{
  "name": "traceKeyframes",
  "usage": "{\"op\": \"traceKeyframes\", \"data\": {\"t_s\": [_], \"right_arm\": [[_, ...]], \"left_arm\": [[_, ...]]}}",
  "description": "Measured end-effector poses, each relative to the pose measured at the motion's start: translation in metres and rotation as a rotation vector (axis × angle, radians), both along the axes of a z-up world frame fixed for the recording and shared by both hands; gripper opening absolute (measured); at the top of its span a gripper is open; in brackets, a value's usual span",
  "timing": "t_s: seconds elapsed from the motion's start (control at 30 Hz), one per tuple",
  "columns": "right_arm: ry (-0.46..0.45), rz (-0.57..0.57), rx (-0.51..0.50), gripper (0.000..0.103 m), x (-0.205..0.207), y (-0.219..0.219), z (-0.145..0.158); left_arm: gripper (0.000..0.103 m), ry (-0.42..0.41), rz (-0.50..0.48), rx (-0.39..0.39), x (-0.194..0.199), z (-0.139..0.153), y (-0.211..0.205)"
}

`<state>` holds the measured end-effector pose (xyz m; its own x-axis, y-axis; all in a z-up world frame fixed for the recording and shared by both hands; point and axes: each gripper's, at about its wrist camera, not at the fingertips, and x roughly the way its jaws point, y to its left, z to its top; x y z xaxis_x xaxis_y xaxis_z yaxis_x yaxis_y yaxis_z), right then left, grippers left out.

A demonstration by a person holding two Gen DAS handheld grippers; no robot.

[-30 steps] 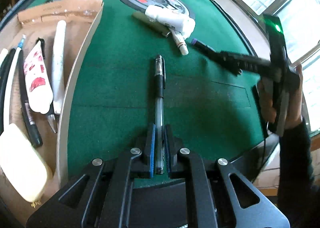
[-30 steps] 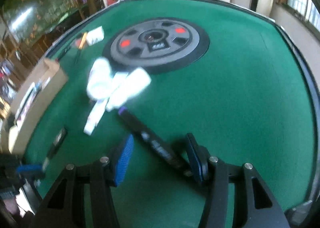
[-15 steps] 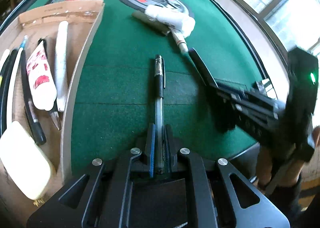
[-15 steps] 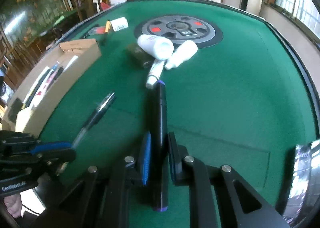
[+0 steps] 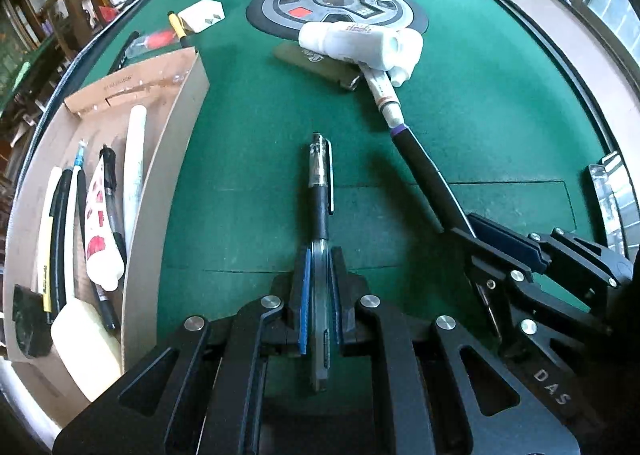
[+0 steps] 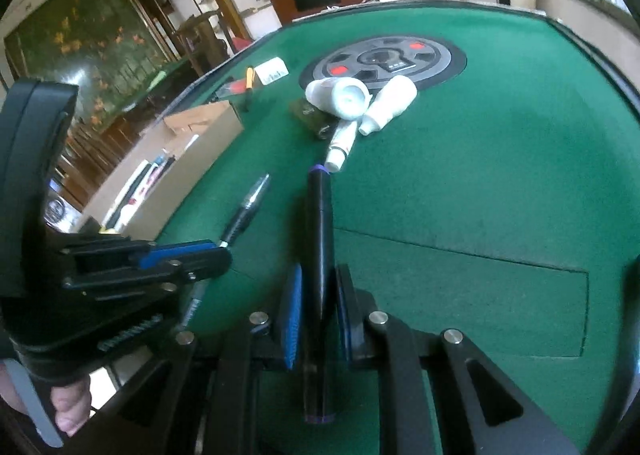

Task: Organize rigid objects
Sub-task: 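Carry both pens into the cardboard tray and lower them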

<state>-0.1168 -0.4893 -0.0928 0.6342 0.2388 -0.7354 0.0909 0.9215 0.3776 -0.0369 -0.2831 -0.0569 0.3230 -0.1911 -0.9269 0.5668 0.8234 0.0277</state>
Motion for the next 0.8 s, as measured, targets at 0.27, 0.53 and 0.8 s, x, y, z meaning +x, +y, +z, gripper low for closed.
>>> {"op": "traceKeyframes", "data": {"t_s": [0.27,0.53,0.8], "right_arm": [[0.028,0.026,0.114,0.016,0.000,-0.008,0.000],[-0.034,0.008,0.232,0.016,-0.001,0.006,0.006],[-0.134,0.113,0.240,0.015,0.025,0.091,0.041]], "left_arm": [[0.008,0.112,0.078,-0.203,-0.003,0.005,0.011],[0.008,0.162,0.074,-0.375,-0.006,0.037,0.046],[0.008,0.082,0.142,-0.487,0.019,0.079,0.148]]}}
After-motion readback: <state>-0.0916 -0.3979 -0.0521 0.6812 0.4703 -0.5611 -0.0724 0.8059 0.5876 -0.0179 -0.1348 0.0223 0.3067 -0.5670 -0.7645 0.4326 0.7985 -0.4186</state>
